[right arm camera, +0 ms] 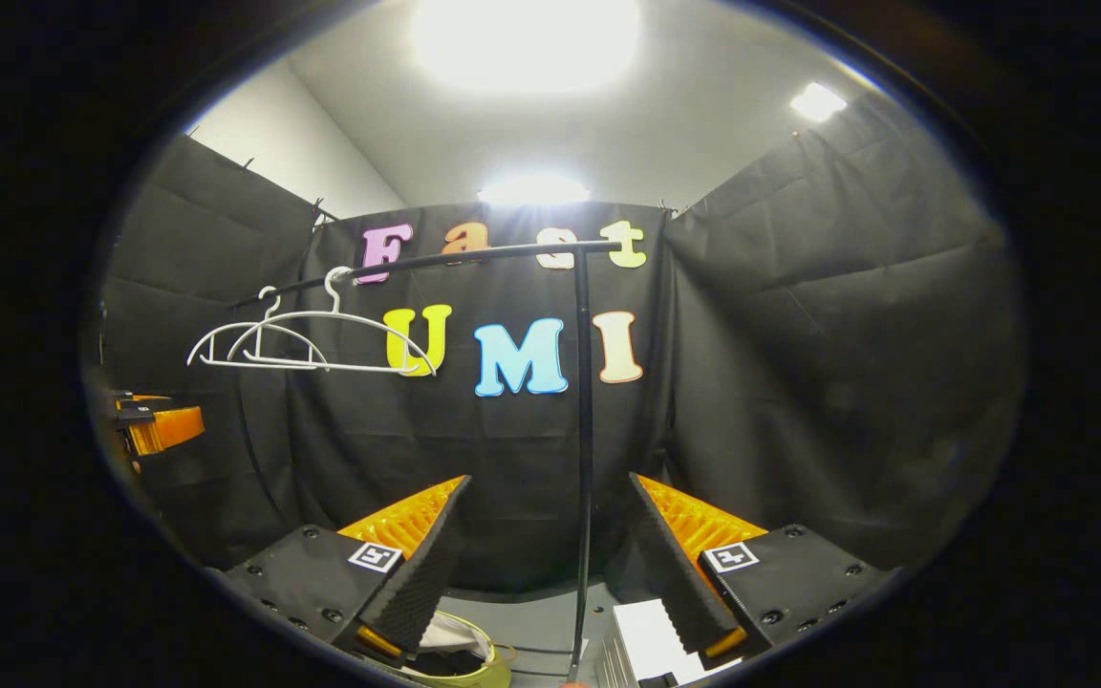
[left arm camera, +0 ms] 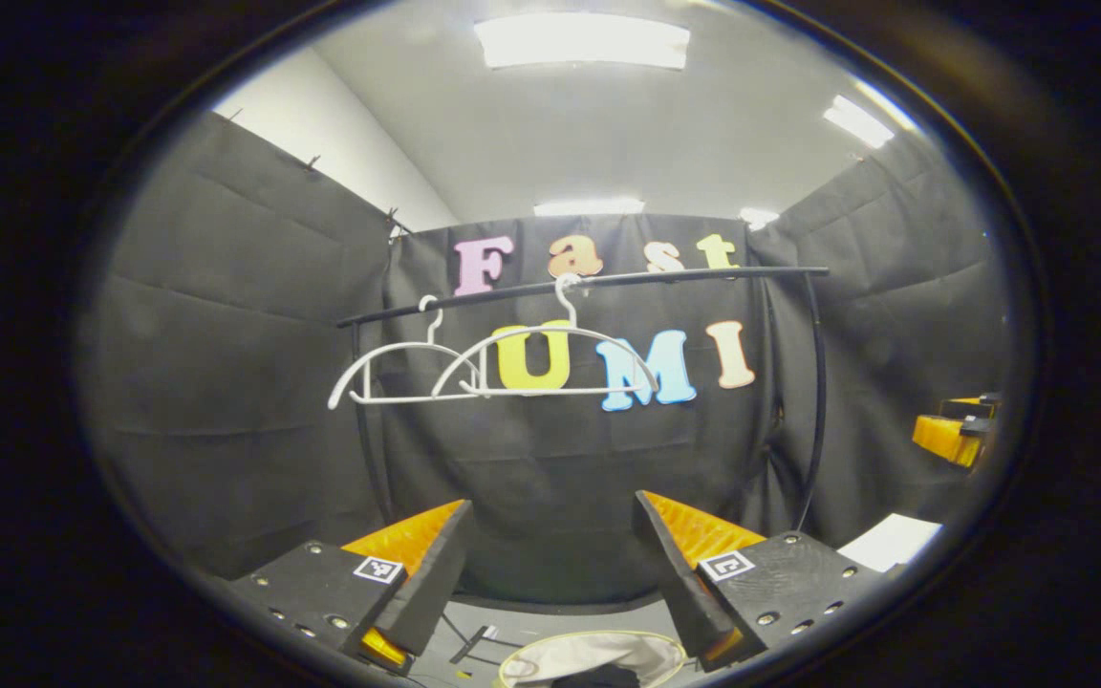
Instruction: Grasp the clothes on the hanger with both hands and then place them into the laundry hamper below.
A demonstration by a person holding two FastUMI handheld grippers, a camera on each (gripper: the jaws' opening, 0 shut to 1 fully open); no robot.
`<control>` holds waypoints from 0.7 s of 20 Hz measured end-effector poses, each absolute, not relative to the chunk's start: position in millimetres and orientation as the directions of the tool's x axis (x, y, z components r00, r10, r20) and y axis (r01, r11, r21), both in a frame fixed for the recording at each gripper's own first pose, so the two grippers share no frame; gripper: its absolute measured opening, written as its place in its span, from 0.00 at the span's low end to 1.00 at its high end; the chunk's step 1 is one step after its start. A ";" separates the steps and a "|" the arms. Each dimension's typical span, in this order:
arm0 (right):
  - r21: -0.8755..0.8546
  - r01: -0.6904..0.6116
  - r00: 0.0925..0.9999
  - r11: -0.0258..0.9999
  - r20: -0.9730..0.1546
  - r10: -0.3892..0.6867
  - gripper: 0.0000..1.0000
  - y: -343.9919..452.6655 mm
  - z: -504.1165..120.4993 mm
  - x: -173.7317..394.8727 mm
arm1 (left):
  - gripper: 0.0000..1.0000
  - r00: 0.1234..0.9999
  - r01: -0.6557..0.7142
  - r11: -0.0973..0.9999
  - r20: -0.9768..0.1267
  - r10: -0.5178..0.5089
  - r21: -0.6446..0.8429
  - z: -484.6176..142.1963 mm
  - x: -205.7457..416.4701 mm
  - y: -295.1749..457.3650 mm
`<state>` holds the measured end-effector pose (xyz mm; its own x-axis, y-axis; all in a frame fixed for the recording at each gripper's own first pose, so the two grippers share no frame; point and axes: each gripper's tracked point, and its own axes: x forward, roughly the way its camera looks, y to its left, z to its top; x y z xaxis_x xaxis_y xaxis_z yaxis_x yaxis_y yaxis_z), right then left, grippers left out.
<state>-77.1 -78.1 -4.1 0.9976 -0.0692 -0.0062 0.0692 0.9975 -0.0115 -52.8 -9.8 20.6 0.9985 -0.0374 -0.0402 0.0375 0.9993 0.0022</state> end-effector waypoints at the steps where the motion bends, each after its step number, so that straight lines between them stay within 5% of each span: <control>1: -0.012 0.073 0.997 0.997 -0.002 -0.073 0.99 -79.0 -3.7 -80.7 | 0.96 0.999 0.033 0.999 -0.038 -0.033 0.006 21.2 -55.2 -6.8; 14: -0.009 0.119 0.993 0.993 -0.006 -0.119 0.99 -96.5 -7.0 -96.4 | 0.96 0.999 0.026 1.000 -0.027 -0.026 -0.007 26.4 -69.0 -9.4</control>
